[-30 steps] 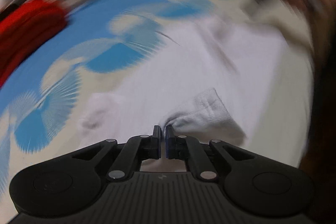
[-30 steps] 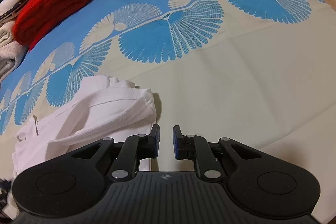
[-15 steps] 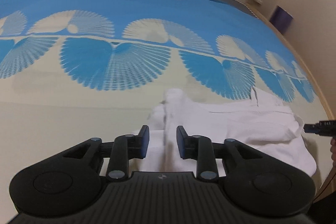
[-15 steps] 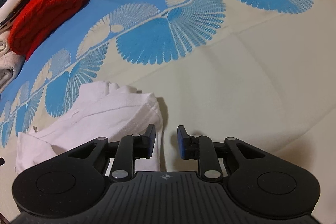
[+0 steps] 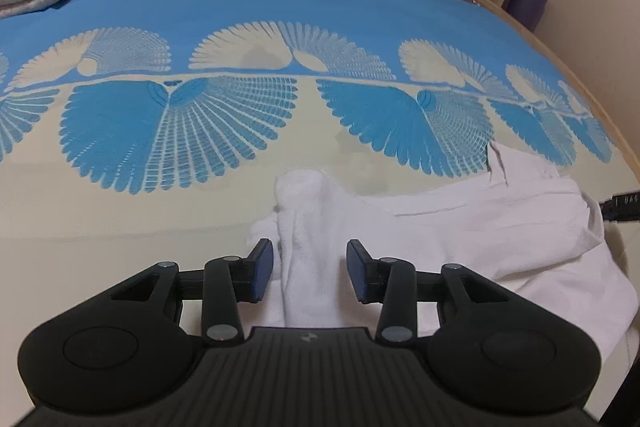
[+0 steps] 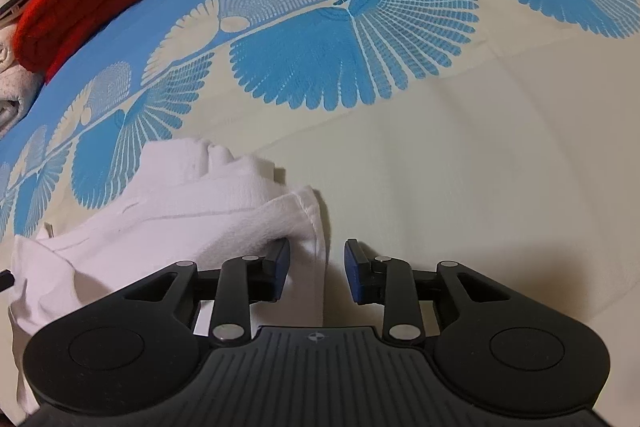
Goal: Fold small clothes
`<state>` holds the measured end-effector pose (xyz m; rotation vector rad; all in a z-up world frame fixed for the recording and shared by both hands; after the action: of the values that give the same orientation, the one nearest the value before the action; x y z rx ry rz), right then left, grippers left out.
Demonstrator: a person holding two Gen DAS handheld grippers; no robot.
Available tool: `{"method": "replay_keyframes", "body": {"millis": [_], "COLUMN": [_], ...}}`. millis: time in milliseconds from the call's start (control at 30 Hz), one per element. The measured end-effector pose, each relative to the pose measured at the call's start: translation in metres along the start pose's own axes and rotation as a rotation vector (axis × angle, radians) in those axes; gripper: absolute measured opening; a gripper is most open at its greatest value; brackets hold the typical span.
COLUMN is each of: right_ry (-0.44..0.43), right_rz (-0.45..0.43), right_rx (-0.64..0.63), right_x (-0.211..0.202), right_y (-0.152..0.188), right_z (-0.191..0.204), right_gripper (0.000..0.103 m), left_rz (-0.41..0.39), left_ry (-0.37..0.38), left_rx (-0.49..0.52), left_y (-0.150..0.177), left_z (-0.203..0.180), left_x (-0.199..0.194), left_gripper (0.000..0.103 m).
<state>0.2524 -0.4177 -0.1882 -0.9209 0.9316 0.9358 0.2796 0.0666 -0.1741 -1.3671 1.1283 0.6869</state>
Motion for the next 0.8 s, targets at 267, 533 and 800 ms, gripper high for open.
{"method": "replay_keyframes", "body": {"millis": [267,533,800], "right_ry": [-0.018,-0.173,0.090], "right_rz": [-0.050,-0.418,-0.278], "right_rx": [-0.075,-0.047,-0.036], "right_x": [0.000,-0.099,-0.016], "right_y": [-0.014,-0.048,-0.085], "right_z": [0.016,0.047,0.051], "right_gripper": [0.004,0.003,0.025], "left_rz": [-0.096,-0.263,-0.083], "left_ry": [-0.019,0.039,-0.028], "left_rx": [0.045,-0.045,-0.252], "left_y": [-0.010,-0.020,-0.024], "left_z": [0.010,0.043,0.082], "left_x": [-0.029,-0.096,-0.046], "left_gripper": [0.009,0.008,0.015]}}
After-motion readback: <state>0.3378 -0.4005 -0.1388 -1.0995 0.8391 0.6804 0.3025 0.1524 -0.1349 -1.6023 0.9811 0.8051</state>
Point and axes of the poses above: each gripper's, at about its wrist camera, not at the fingertips, and x roughly the way its jaws point, z to its left, y to its underside, the point moved 9 cm from there along x, roughly the way its jaws point, and after that the axes turned 13 degrees about z, right-handed, at the moved point
